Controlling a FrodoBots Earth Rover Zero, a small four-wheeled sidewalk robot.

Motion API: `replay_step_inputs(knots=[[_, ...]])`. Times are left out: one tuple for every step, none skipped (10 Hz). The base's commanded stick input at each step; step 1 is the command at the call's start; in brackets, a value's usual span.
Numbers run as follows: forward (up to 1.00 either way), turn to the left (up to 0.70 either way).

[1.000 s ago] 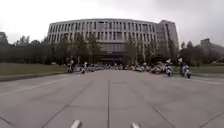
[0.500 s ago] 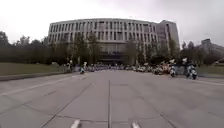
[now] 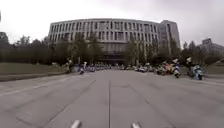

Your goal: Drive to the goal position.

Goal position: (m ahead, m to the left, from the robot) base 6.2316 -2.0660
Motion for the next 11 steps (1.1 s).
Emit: replay_step_inputs(knots=[[0.7, 0.0], [0.7, 0.0], [0.7, 0.0], [0.7, 0.0], [0.7, 0.0], [0.7, 0.0], [0.7, 0.0], [0.7, 0.0], [0.7, 0.0], [0.7, 0.0], [0.7, 0.0]])
